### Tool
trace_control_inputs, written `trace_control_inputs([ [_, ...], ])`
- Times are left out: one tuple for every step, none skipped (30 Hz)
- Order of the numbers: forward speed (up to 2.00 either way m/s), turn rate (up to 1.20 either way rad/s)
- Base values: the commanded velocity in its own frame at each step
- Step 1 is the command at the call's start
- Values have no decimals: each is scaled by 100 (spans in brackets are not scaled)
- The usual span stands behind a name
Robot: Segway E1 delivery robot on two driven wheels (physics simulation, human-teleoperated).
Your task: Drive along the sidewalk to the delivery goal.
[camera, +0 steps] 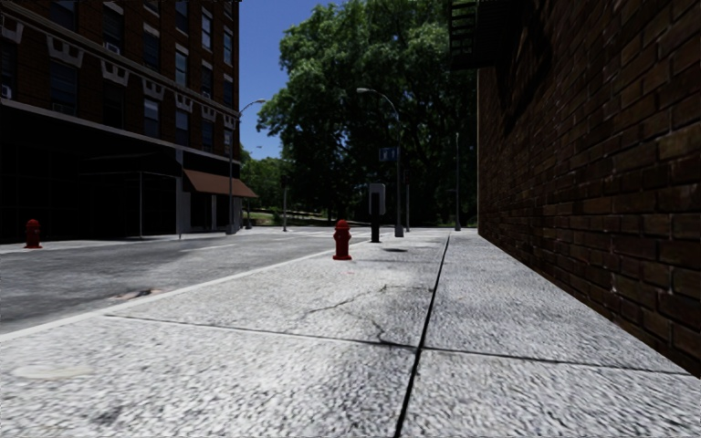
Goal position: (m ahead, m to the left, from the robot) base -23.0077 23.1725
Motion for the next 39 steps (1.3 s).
trace_control_inputs([
  [192, -52],
  [192, -52],
  [192, -52],
  [192, -52],
  [192, -48],
  [192, -48],
  [192, -28],
  [192, -2],
  [192, -2],
  [192, 0],
  [192, 0],
  [192, 0],
  [192, 0],
  [192, 0],
  [192, 0],
  [192, 0],
  [192, 0],
  [192, 0],
  [192, 0],
  [192, 0],
  [192, 0],
  [192, 0],
  [192, 0],
  [192, 0],
  [192, 0],
  [192, 0],
  [192, 0],
  [192, 0],
  [192, 0],
  [192, 0],
  [192, 0],
  [192, 0],
  [192, 0],
  [192, 0],
  [192, 0],
  [192, 0],
  [192, 0],
  [192, 0],
  [192, 0],
])
